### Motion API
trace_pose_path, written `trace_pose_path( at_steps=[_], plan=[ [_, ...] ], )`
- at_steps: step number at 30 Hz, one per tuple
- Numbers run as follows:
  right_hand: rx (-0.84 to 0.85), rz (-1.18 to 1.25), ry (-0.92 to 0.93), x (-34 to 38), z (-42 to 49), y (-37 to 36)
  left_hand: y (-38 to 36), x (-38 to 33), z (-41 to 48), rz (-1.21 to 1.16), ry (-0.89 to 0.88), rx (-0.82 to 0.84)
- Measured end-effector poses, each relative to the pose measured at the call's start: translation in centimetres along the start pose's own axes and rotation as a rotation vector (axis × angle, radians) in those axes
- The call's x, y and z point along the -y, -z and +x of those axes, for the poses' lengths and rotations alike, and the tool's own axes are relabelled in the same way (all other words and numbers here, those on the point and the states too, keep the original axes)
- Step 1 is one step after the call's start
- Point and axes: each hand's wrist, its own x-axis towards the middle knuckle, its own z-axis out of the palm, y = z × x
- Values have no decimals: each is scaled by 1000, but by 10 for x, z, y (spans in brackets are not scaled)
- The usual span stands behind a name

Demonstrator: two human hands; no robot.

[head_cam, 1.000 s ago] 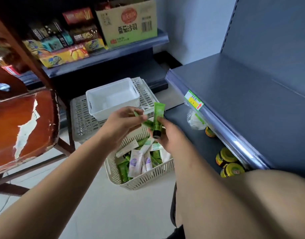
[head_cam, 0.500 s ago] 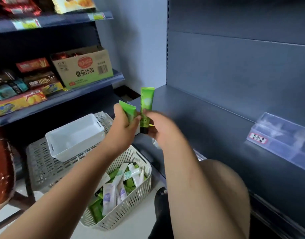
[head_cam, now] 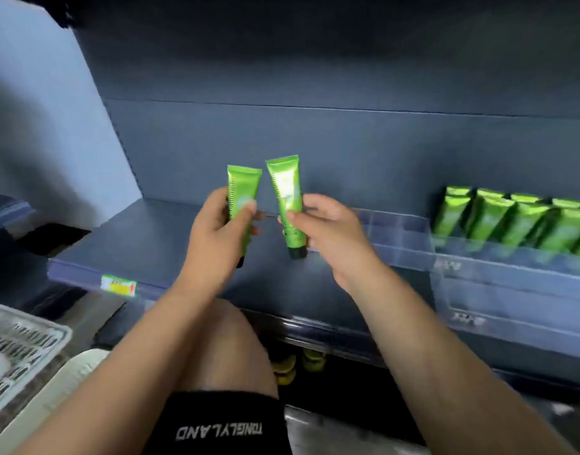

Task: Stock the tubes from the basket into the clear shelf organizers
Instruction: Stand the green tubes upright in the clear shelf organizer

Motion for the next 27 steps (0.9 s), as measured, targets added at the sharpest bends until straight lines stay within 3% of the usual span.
trace_pose_path(
  at_steps=[9, 19, 27],
  plan=[
    [-354, -144, 150, 11, -79, 184, -179, -9, -50, -246, 145, 307],
    [-677, -75, 131, -10, -140, 314, -277, -9, -69, -311, 127, 432],
    [-655, -144, 191, -13, -104, 348, -318, -3, -34, -302, 80, 413]
  ],
)
